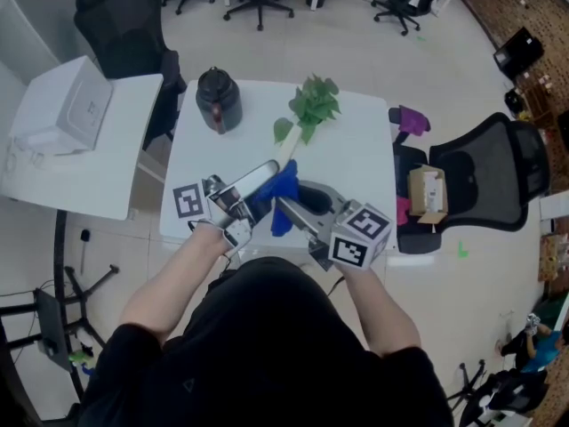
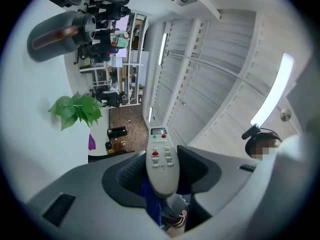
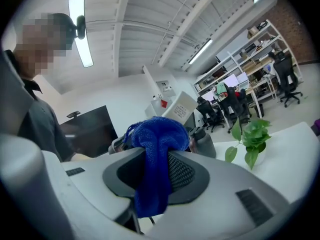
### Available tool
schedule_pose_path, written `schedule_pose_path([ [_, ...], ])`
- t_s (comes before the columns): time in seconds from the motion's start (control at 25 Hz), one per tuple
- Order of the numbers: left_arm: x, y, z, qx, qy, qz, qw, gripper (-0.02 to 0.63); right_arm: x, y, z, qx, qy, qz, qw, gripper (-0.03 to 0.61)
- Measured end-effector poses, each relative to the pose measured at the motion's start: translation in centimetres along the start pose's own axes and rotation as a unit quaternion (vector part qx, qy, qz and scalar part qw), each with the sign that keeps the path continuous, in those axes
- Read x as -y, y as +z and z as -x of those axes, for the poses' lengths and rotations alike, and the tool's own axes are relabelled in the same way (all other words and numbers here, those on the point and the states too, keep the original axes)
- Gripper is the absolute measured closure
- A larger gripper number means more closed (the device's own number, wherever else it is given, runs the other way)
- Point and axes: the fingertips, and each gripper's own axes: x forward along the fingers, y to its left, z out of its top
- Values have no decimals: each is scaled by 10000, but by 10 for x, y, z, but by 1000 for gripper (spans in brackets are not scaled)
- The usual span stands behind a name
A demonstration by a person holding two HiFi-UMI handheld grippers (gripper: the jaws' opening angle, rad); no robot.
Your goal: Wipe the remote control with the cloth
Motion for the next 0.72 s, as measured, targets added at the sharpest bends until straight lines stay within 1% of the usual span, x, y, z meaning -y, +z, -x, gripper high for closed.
schedule_pose_path([
  [0.2,3,-21,8,-559,-28,-48,9984,413,20,19,14,281,-239,-96,9993,460],
  [0.36,2,-37,14,-862,-18,-83,9962,413,35,36,24,503,-397,-124,9979,460],
  [0.44,1,-41,18,-916,9,-100,9957,413,38,40,25,547,-435,-117,9975,460],
  [0.52,0,-40,21,-863,50,-132,9962,413,37,41,25,549,-441,-97,9975,460],
  [0.56,-1,-38,23,-799,116,-212,9965,413,36,41,25,558,-453,-72,9974,460],
  [0.6,-3,-34,26,-717,249,-391,9963,413,35,42,26,579,-491,-25,9971,460],
  [0.64,-7,-28,31,-630,471,-698,9945,413,34,43,28,602,-569,57,9965,460],
  [0.68,-14,-20,38,-554,794,-1127,9889,413,33,43,30,609,-686,176,9956,460],
  [0.72,-25,-11,49,-501,1224,-1643,9775,413,34,42,33,590,-828,322,9943,460],
])
